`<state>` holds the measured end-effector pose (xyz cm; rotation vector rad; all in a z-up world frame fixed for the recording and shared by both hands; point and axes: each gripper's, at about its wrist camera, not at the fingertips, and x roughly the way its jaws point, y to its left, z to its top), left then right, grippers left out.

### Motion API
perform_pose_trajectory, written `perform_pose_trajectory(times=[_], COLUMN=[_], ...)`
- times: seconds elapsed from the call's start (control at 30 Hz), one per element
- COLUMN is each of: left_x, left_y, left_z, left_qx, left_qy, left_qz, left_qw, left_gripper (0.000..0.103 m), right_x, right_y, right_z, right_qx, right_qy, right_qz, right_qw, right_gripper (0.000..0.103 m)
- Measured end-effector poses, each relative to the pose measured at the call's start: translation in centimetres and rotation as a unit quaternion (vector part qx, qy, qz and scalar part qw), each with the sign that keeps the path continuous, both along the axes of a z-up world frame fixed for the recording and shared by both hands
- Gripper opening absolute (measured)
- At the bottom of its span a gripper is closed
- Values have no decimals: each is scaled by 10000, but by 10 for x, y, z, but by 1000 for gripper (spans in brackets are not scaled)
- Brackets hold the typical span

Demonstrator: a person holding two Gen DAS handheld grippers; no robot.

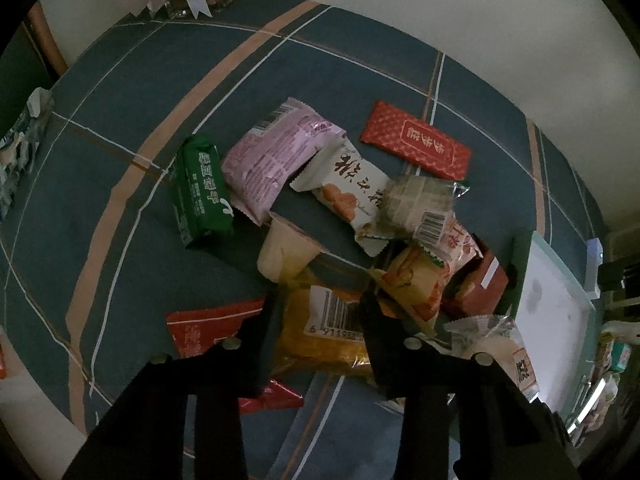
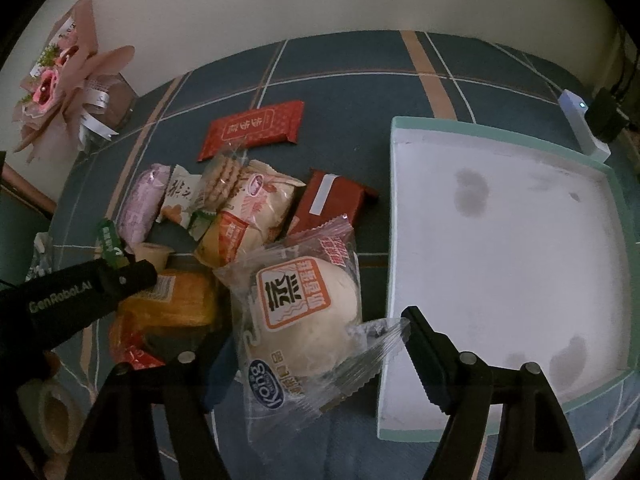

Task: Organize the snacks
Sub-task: 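Move the right tool to the white bun bag and grasp it, then grasp the orange bread bag with the left tool while the right tool holds the bun bag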

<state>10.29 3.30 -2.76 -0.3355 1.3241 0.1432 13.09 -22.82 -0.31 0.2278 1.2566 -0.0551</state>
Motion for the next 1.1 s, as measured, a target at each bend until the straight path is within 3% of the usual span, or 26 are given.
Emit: perform_pose_trajectory(times=[0.17, 0.4, 0.47, 0.57, 0.8, 0.9, 0.97, 1.03, 1.1], left_x=[0, -1, -1, -3, -2, -1, -2, -3, -4], left_y=[2, 4, 5, 7, 9, 12, 16, 18, 18], left_z=[3, 11, 14, 22, 16, 7, 3, 2, 2], left_qx=[-60, -114, -143, -144, -269, -277, -405, -477, -486], left_qy=[-30, -130, -170, -279, -216, -31, 12, 56, 88], left_qz=[17, 20, 39, 56, 105, 195, 273, 326, 350], left_qw=[10000, 9998, 9997, 9995, 9993, 9994, 9988, 9983, 9982], left_gripper=[34, 32, 21, 15, 16, 23, 44, 55, 56], right_x=[-1, -3, -3, -4, -5, -6, -7, -8, -9], right_y=[1, 0, 0, 0, -1, -3, -4, -3, -3], right_z=[7, 17, 18, 19, 17, 12, 9, 5, 1], right_qx=[-7, 16, 19, 19, 9, 13, 22, 14, 9], right_qy=[-59, -129, -130, -126, -61, 7, 27, 44, 90], right_qz=[43, 41, 49, 41, 32, -4, -6, 7, 22], right_qw=[10000, 9999, 9999, 9999, 10000, 10000, 10000, 10000, 10000], right_gripper=[78, 78, 78, 78, 78, 78, 78, 78, 78])
